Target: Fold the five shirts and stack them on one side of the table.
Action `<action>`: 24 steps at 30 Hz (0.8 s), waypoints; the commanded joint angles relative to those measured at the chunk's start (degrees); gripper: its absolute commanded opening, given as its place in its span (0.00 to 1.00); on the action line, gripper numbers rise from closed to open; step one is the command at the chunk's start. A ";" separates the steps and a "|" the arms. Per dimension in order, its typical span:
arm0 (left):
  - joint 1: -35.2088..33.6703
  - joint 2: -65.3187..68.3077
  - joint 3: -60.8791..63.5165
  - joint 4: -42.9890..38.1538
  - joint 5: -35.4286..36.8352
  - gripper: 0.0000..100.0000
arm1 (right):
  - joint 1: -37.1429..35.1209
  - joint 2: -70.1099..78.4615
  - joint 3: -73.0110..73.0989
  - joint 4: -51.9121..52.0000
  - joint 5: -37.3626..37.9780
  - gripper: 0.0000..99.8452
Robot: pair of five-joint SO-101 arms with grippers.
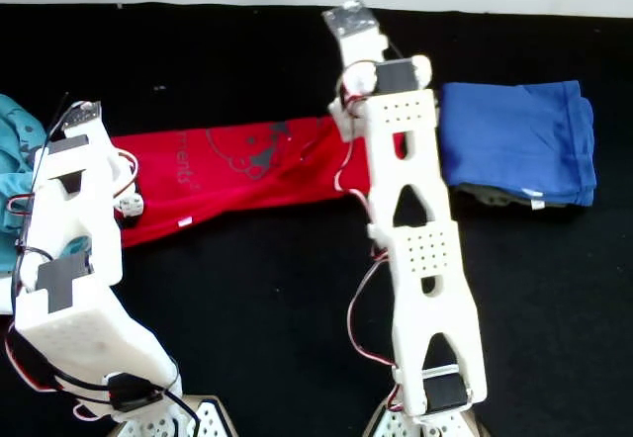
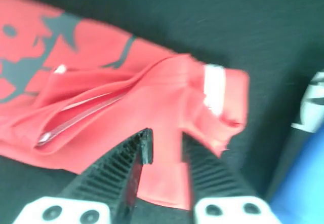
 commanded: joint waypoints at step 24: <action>-4.62 -3.91 -3.47 0.62 0.26 0.01 | -5.41 -2.24 -2.95 -5.67 2.02 0.02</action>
